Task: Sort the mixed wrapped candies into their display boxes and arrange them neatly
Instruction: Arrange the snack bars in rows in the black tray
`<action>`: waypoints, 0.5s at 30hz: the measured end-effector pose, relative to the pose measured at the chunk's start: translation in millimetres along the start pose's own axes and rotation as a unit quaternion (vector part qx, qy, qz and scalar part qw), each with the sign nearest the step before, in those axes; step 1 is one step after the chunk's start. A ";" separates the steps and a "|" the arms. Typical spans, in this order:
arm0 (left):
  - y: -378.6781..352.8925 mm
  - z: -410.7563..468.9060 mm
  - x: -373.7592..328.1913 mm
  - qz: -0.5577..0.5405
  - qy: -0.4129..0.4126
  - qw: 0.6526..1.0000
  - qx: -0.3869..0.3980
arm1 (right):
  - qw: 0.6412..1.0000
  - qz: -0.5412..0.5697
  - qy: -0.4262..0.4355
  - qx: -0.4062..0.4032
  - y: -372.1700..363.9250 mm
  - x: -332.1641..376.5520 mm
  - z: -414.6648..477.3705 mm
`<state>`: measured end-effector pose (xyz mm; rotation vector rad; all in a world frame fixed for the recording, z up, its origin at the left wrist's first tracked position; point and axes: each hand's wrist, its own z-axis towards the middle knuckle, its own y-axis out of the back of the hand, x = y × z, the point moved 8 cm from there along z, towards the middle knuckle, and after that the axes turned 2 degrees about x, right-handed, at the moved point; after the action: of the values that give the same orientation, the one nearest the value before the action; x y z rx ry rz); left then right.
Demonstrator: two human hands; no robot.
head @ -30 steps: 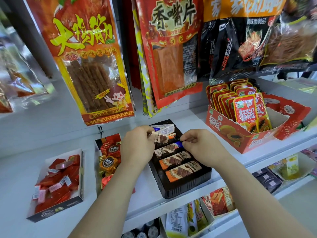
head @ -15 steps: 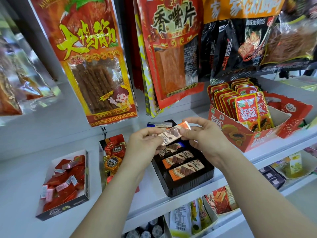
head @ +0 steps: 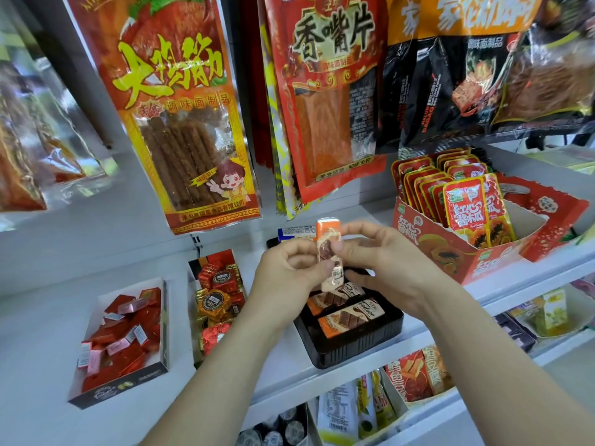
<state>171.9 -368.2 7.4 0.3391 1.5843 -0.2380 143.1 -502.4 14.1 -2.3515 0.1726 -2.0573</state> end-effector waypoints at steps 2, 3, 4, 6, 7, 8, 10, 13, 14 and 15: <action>-0.5 0.2 2.1 -0.041 0.004 0.999 -0.017 | 0.999 -0.036 -0.016 0.030 -3.6 -4.2 -1.7; -1.0 0.2 3.3 -0.060 0.009 0.998 -0.019 | 0.998 -0.045 -0.015 0.035 -3.5 -4.5 -2.2; -1.4 0.2 4.6 -0.073 0.015 0.997 -0.017 | 0.998 -0.049 -0.010 0.036 -2.6 -4.0 -1.8; -1.8 -0.5 3.6 -0.082 0.020 0.996 -0.005 | 0.998 -0.060 0.006 0.036 -0.6 -0.2 -2.5; -1.0 -0.6 1.7 -0.087 0.018 0.996 0.001 | 0.996 -0.074 0.016 0.037 0.9 1.6 -2.9; 1.2 -0.2 -1.0 -0.095 0.014 0.995 0.004 | 0.994 -0.094 0.026 0.038 2.9 3.1 -3.2; 9.4 1.5 -6.1 -0.084 0.003 0.996 0.004 | 0.991 -0.125 0.036 0.031 6.9 4.3 -3.6; 18.5 3.1 -5.2 0.075 -0.013 0.997 -0.004 | 0.990 -0.136 0.042 -0.013 16.3 5.4 -3.0; 18.4 3.0 -1.4 0.130 -0.012 0.991 -0.008 | 0.987 -0.154 0.038 -0.027 19.9 4.4 -2.4; 16.8 2.1 2.6 0.170 -0.009 0.985 -0.011 | 0.981 -0.187 0.028 -0.039 23.6 2.1 -2.1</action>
<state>179.9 -353.1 5.7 0.5807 1.4830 0.0403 139.6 -525.9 14.5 -2.5359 -0.2113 -2.3109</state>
